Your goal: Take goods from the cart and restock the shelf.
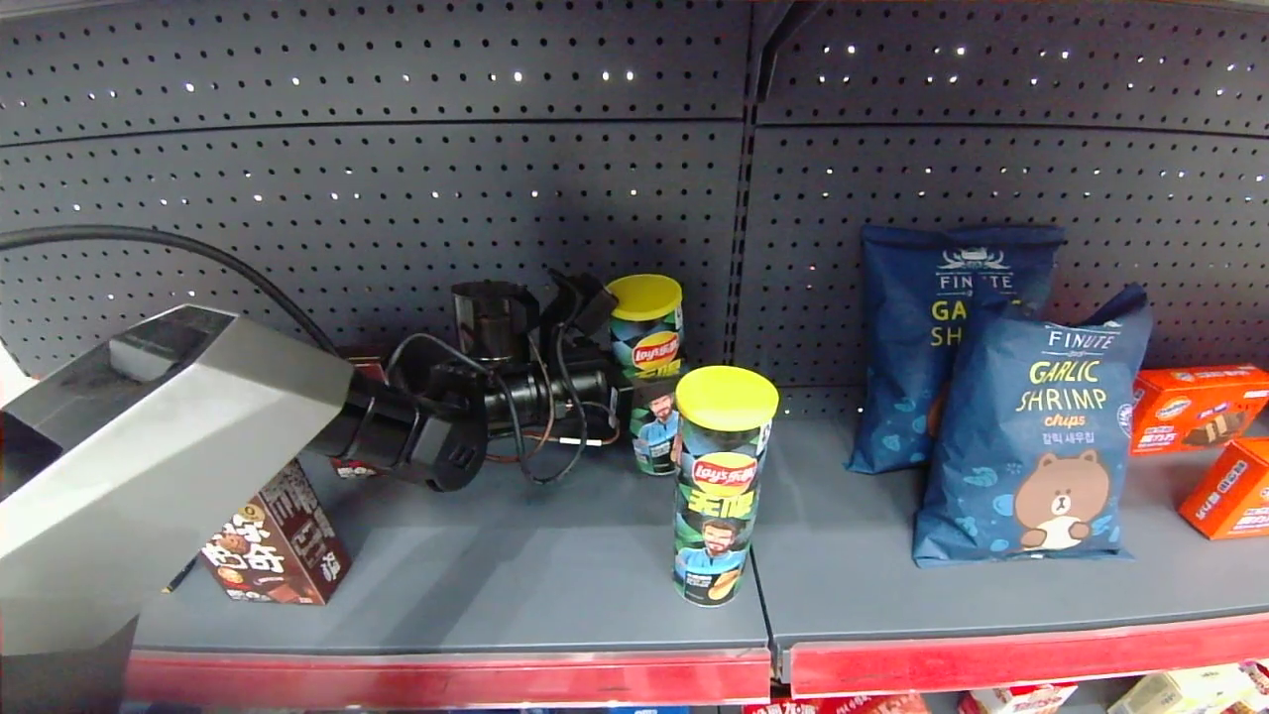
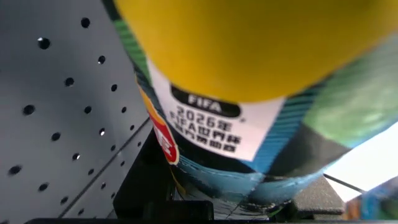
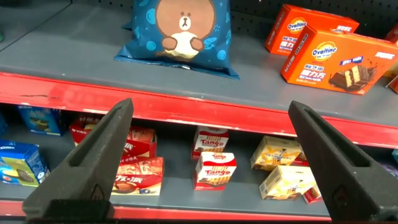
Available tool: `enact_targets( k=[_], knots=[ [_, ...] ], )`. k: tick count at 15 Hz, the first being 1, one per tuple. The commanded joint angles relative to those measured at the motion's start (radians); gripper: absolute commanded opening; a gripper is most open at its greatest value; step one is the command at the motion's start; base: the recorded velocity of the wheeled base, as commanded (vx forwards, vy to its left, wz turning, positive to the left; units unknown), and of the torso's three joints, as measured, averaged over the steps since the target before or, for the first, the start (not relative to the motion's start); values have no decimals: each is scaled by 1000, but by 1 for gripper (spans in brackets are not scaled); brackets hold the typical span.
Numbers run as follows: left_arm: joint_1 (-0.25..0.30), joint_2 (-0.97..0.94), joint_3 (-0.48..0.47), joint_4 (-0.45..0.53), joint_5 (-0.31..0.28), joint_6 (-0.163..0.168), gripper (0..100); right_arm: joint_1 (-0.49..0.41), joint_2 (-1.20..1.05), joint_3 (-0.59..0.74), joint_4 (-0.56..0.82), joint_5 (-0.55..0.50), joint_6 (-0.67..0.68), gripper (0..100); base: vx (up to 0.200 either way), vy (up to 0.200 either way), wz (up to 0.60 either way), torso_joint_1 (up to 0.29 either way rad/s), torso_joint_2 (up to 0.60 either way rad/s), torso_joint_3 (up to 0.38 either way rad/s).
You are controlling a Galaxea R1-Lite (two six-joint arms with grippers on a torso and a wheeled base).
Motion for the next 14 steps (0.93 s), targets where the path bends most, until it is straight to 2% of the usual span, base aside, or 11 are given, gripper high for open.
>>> enact_targets(
  k=[1,3,7,10,13,14],
  knots=[
    [-2,39,-36,0,0,0,0,0,3,0,0,1,0,100,0,0,0,0,0,0],
    [-2,67,-83,14,0,0,0,0,3,0,0,1,0,100,0,0,0,0,0,0],
    [-8,102,-222,123,0,3,0,0,3,0,0,1,0,100,0,0,0,0,0,0],
    [-7,121,-240,136,0,6,0,0,3,0,0,1,1,100,0,0,0,0,0,0],
    [-1,130,-234,150,0,60,0,0,3,0,0,1,1,100,0,0,0,0,0,0],
    [-2,130,-232,156,0,66,100,0,3,0,0,1,1,100,0,0,0,0,0,0]
  ],
)
